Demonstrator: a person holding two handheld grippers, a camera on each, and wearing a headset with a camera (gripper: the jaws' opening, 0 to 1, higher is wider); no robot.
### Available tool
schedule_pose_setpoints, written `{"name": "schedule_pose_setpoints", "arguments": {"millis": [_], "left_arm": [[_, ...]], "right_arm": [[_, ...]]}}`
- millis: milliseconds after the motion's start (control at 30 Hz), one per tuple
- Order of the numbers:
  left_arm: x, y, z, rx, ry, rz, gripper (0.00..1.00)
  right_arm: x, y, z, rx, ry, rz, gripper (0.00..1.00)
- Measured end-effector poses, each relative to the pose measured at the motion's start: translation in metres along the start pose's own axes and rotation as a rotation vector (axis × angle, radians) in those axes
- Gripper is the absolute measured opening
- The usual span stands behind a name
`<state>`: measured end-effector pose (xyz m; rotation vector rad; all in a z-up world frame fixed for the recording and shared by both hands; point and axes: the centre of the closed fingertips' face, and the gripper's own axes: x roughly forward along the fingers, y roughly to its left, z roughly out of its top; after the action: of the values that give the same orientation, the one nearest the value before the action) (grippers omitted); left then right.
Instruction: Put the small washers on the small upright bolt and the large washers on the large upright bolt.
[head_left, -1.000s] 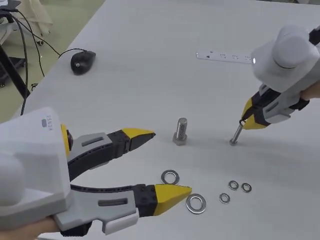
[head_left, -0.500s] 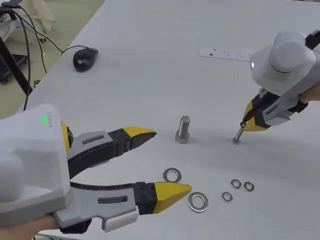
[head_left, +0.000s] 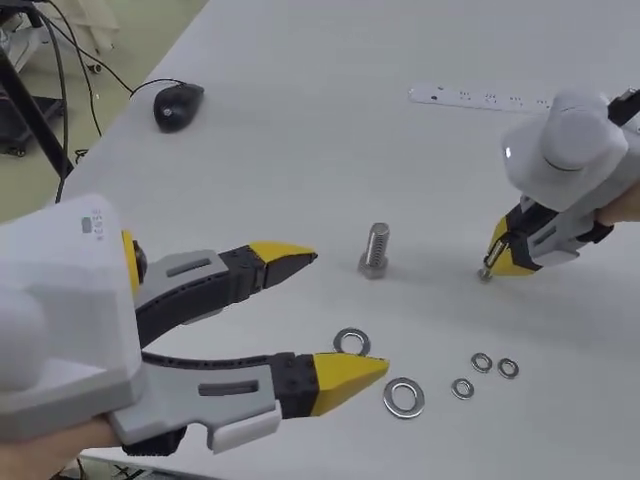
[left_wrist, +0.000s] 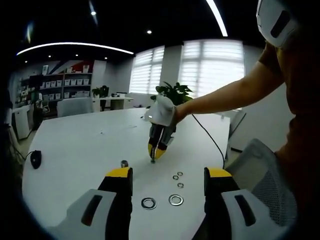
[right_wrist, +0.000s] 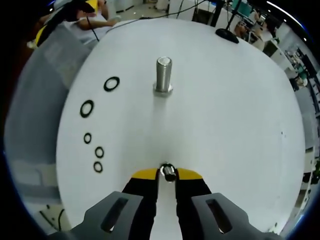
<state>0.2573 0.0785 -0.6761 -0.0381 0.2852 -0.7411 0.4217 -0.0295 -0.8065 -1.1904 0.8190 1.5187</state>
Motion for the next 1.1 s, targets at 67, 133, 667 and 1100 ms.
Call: {"name": "schedule_pose_setpoints", "arguments": {"millis": [67, 133, 667, 1100], "left_arm": [[0.0, 0.001, 0.0, -0.001, 0.0, 0.002, 0.57], [0.0, 0.0, 0.0, -0.006, 0.0, -0.001, 0.57], [-0.002, -0.007, 0.006, 0.014, -0.002, 0.001, 0.57], [-0.01, -0.02, 0.007, 0.043, 0.009, 0.003, 0.58]], "right_arm": [[0.003, 0.0, -0.002, -0.003, 0.006, -0.006, 0.13], [0.005, 0.0, -0.004, -0.009, 0.009, -0.007, 0.14], [-0.017, 0.009, -0.012, 0.051, -0.018, -0.028, 0.15], [-0.023, 0.056, -0.007, 0.062, -0.057, -0.007, 0.15]]}}
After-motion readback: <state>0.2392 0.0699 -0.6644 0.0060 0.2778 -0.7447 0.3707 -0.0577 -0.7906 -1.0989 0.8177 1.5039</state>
